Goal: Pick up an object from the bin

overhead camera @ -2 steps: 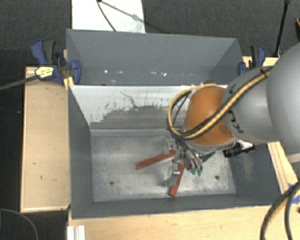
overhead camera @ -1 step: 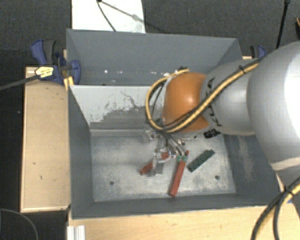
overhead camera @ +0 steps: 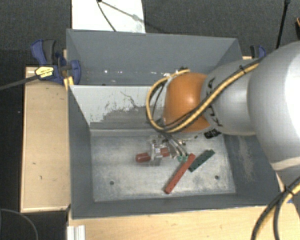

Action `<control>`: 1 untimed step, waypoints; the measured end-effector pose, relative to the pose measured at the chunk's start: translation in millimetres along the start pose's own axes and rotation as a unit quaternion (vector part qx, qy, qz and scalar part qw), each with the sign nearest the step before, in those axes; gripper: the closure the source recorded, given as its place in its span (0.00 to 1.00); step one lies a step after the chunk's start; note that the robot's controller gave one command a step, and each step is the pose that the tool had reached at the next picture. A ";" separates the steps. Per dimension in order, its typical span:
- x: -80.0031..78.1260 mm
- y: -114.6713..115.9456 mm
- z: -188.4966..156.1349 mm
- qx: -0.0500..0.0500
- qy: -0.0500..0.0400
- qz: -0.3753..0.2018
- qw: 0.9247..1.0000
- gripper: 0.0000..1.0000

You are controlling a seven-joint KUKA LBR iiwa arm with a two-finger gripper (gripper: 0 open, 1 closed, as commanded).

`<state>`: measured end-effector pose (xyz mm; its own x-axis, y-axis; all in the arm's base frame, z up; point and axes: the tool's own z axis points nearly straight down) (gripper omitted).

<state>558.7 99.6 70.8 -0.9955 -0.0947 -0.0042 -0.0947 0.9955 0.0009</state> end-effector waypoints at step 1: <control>-4.8 7.7 -136.0 -0.001 -0.003 0.007 1.000 1.00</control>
Offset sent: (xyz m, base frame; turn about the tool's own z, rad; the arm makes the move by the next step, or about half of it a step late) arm 0.0012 0.0074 0.1304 0.0172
